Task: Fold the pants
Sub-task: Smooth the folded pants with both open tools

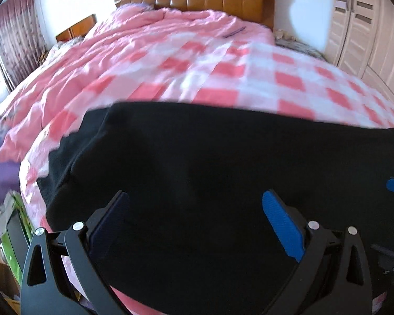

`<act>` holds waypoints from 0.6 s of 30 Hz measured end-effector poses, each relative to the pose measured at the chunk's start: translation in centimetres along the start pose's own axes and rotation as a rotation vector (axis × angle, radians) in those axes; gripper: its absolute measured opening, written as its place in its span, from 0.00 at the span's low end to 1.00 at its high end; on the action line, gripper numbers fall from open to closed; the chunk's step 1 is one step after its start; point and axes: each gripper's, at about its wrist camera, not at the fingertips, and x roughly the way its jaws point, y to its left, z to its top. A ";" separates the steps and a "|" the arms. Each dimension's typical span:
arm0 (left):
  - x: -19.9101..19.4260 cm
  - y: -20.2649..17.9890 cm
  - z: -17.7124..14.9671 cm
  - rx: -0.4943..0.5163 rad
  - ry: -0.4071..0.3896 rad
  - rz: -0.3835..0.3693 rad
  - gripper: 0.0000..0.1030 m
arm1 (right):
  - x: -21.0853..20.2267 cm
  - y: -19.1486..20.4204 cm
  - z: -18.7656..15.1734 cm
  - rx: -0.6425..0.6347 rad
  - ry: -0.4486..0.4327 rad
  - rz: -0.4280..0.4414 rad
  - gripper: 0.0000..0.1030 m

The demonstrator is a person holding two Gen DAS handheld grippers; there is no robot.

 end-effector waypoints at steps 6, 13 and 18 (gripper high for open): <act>0.2 0.7 -1.2 -0.004 -0.038 -0.029 0.99 | -0.9 -1.2 -2.0 0.000 0.052 -0.021 0.95; 0.1 0.1 -1.5 -0.012 -0.071 -0.002 0.99 | -3.0 -1.5 -2.8 0.076 0.020 0.039 0.95; 0.1 0.1 -1.5 -0.013 -0.075 0.007 0.99 | -2.0 0.1 -4.1 -0.001 0.041 0.023 0.96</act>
